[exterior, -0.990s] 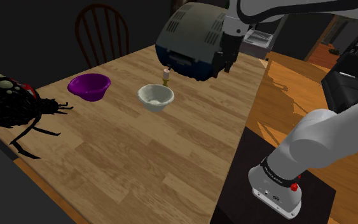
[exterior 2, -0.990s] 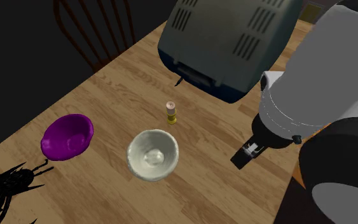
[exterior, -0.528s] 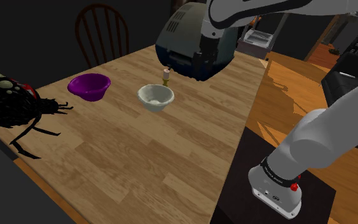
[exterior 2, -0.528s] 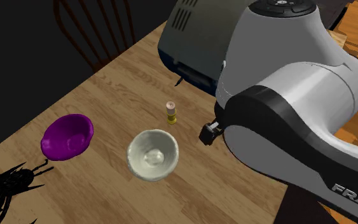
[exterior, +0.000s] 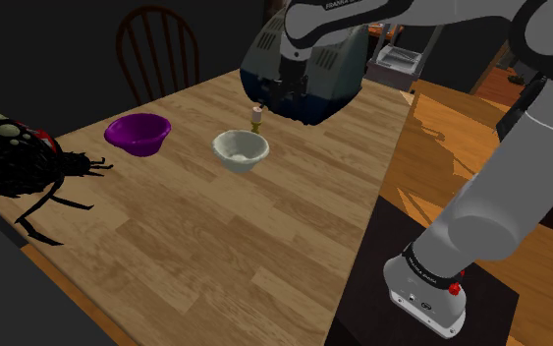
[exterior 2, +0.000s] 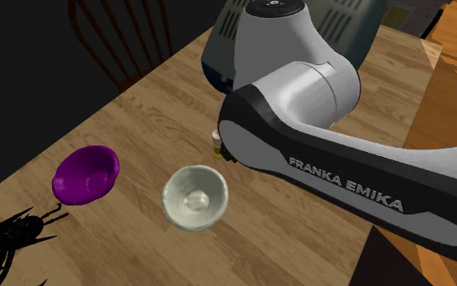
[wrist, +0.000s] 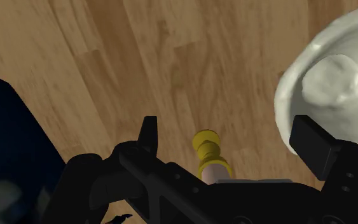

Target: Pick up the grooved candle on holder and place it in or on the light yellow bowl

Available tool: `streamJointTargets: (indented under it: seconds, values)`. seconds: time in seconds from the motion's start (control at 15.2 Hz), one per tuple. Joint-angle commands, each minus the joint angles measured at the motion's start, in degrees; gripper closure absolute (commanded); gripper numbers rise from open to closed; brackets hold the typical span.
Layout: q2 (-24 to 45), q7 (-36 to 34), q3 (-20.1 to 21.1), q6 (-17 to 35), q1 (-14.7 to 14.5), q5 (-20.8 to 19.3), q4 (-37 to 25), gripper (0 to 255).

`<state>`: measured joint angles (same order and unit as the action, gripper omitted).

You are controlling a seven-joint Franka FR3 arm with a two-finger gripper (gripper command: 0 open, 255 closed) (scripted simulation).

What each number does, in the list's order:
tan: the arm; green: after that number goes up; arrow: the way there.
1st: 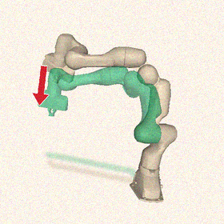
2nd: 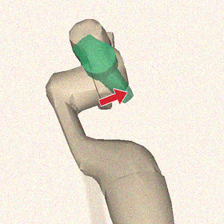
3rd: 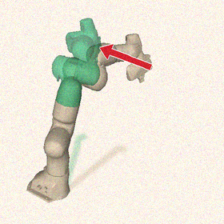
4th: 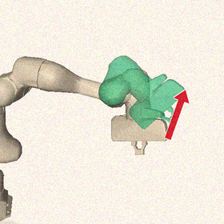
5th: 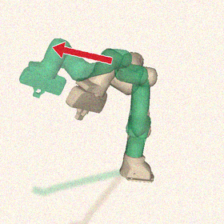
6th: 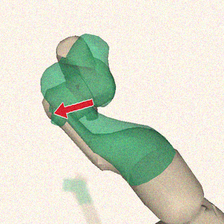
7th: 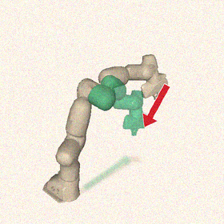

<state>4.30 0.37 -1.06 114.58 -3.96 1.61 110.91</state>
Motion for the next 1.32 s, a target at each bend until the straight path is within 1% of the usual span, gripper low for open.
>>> streamJointTargets:
  seconds: [0.0, 0.26, 0.53, 0.99, 1.25]
  values:
    - [4.9, -0.1, 0.1, 0.4, -0.1, 0.1, -4.9, 0]
    - [14.0, -0.4, 0.3, -0.1, -0.3, 0.3, -15.1, 0]
    - [23.3, -0.8, 0.5, -2.0, -0.5, 0.3, -26.9, 0]
    - [25.0, -0.7, 0.6, 2.6, -0.6, 0.4, -24.0, 0]
    - [25.2, -0.7, 0.6, 2.9, -0.6, 0.4, -23.8, 0]
